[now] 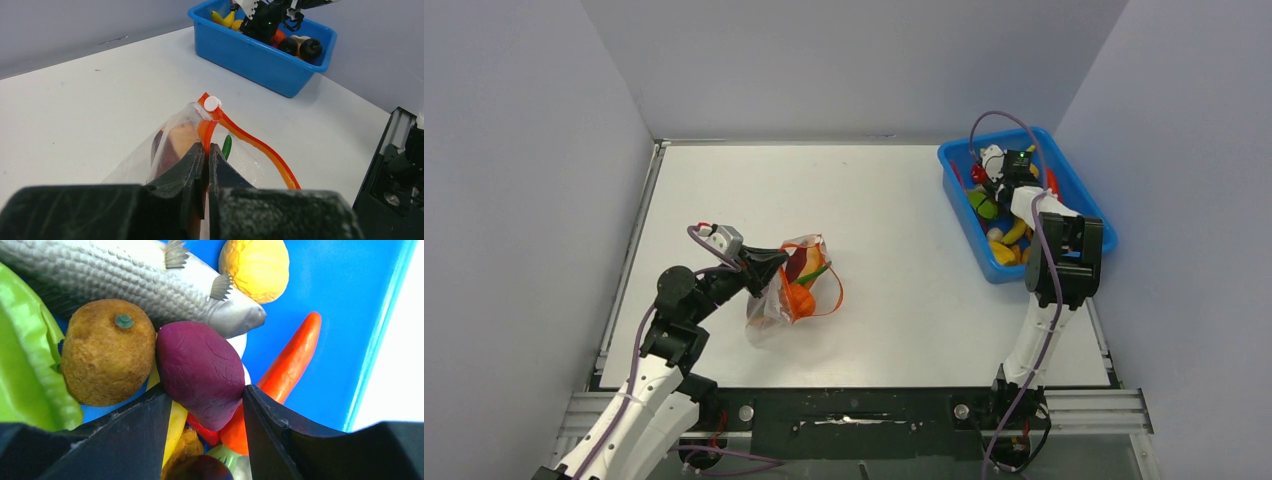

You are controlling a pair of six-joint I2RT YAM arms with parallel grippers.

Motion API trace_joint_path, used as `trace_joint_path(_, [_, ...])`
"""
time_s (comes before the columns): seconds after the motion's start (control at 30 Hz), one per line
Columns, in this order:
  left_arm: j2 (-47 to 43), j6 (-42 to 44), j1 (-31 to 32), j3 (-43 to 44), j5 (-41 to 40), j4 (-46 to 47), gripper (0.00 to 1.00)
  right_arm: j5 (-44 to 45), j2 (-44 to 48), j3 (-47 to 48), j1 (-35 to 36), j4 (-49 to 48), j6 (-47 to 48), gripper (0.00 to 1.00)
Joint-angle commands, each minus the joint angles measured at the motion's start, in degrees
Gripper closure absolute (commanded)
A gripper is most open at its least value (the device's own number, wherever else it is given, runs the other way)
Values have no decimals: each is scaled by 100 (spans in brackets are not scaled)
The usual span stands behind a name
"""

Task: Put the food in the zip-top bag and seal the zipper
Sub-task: Pick up the fake food from the bin, then place the fake food in the zipper food storage bag.

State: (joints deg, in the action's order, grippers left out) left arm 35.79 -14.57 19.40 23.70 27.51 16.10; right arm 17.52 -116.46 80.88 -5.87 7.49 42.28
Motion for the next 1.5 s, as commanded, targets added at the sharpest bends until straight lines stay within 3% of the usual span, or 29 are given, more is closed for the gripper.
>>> trace_joint_path(0.0, [-91, -3, -6, 20, 78, 429, 100, 127, 700, -52, 118, 68, -424, 50])
trace_joint_path(0.23, [-75, -2, -6, 29, -21, 386, 100, 332, 1315, -200, 332, 349, -1147, 49])
trace_joint_path(0.7, [-10, -20, 25, 29, -15, 387, 100, -801, 3450, -1178, 1015, 411, -3129, 49])
trace_joint_path(1.1, [79, -50, 18, 30, -44, 379, 100, -1223, 4758, -2022, 2386, 264, -4197, 50])
trace_joint_path(1.47, [245, -334, 3, 11, -44, 700, 100, -2094, 5772, -2682, 3501, -857, -5063, 49])
